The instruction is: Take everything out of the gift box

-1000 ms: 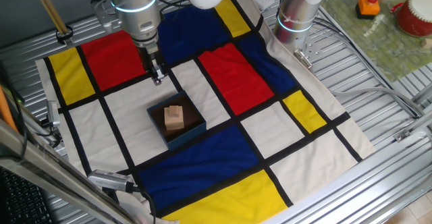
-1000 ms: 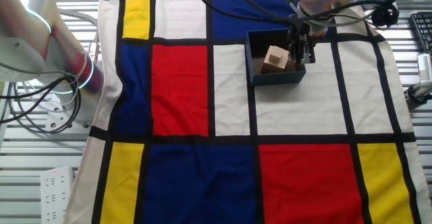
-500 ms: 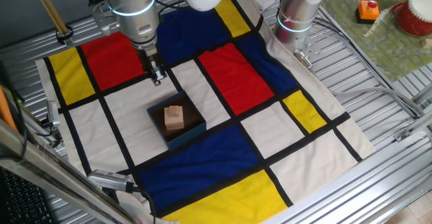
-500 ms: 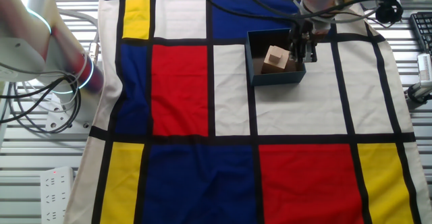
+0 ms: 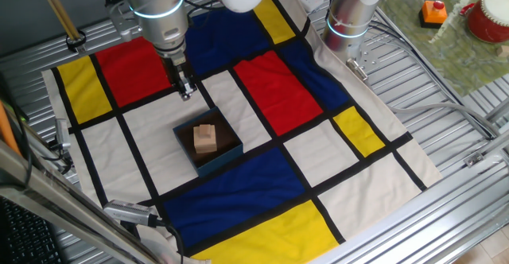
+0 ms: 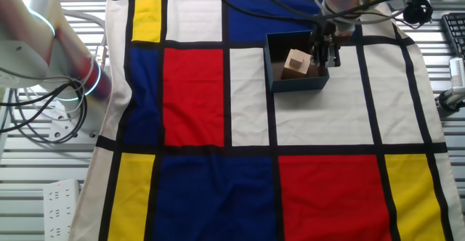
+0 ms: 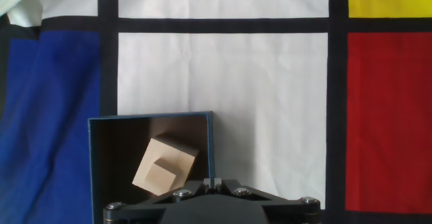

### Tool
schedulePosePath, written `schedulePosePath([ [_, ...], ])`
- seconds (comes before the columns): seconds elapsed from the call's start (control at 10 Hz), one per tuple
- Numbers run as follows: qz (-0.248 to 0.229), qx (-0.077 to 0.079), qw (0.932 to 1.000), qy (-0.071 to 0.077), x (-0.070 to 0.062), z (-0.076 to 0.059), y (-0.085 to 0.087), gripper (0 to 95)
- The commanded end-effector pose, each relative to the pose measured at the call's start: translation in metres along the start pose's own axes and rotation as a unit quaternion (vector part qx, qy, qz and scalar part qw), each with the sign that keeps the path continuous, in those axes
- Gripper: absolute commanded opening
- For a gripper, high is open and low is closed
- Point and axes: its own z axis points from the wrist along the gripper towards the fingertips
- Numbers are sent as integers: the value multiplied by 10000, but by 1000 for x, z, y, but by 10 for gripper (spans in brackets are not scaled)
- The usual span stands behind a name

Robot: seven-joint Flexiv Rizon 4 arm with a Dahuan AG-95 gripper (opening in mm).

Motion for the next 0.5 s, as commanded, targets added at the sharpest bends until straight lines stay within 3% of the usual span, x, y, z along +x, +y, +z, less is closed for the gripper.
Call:
schedulePosePath([
  [0.1,-27,-3,10000,11,-12,1,5,0],
  [0.2,78,-15,10000,-3,-22,7,16,0],
  [0.3,113,10,9999,-7,-21,9,20,0],
  [0.4,148,128,9998,2,-21,11,21,0],
  [0.5,199,354,9992,61,-19,12,20,0],
])
